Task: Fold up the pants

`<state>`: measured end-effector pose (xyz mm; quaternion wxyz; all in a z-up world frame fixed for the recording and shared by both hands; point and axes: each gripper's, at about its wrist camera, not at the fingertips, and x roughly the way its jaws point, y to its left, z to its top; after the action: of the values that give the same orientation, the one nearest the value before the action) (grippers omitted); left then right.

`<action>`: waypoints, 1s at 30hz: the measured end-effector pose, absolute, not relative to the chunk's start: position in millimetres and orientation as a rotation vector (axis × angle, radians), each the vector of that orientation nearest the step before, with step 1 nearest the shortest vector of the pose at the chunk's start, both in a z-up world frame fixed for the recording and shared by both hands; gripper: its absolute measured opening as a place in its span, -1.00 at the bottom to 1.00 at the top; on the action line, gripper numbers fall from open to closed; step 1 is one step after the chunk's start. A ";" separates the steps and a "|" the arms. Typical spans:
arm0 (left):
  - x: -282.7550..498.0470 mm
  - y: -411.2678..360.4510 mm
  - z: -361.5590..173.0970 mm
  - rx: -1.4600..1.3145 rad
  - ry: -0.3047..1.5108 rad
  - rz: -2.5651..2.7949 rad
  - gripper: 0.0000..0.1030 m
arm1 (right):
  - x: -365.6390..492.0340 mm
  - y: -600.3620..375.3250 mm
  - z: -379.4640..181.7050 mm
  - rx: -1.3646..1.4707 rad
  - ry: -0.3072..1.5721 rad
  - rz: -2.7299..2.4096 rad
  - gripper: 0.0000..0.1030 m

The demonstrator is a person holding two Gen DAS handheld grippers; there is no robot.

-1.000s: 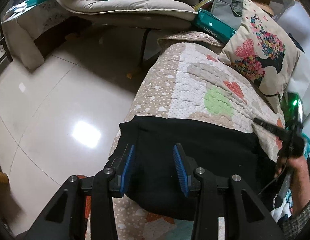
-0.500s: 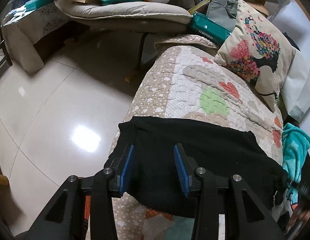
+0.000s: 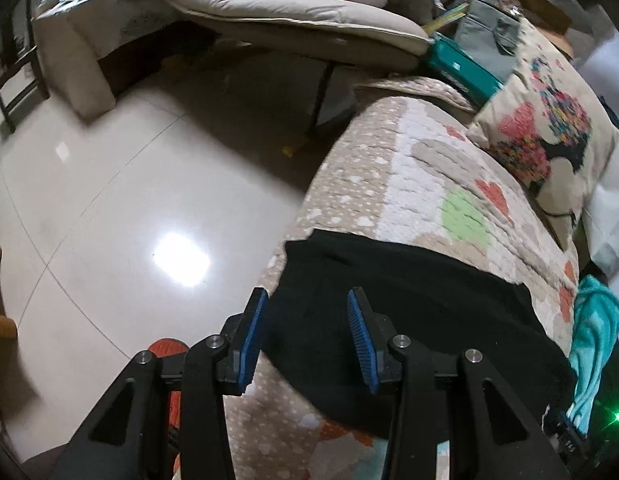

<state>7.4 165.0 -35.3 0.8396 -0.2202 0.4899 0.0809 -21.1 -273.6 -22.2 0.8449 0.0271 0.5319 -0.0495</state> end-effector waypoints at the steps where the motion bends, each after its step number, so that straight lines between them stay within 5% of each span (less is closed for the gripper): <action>1: 4.8 160.5 -31.9 -0.455 1.026 0.156 -0.23 | -25.7 -269.0 -20.6 0.079 1.106 -0.074 0.15; 3: -2.8 153.2 -22.7 -0.421 0.998 0.145 -0.22 | -32.9 -252.9 -20.5 0.128 1.094 0.009 0.20; 9: -39.0 143.8 -5.6 -0.300 0.832 0.182 0.26 | -60.5 -220.6 -29.5 0.115 1.104 0.135 0.22; 16: -44.1 164.1 -55.3 -0.619 0.983 0.220 0.26 | -77.0 -199.9 17.8 -0.001 1.076 0.250 0.30; 24: -55.4 172.3 -55.7 -0.662 0.818 0.117 0.26 | -20.6 -148.7 65.2 -0.026 1.033 0.407 0.33; 30: -48.3 184.3 -85.5 -0.718 0.870 0.063 0.26 | 38.3 -68.2 57.6 -0.140 1.033 0.609 0.33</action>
<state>-48.3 184.3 -85.5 0.8446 -0.3402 0.4124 0.0300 38.3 -68.2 57.6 0.8232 -0.0658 0.4858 0.2863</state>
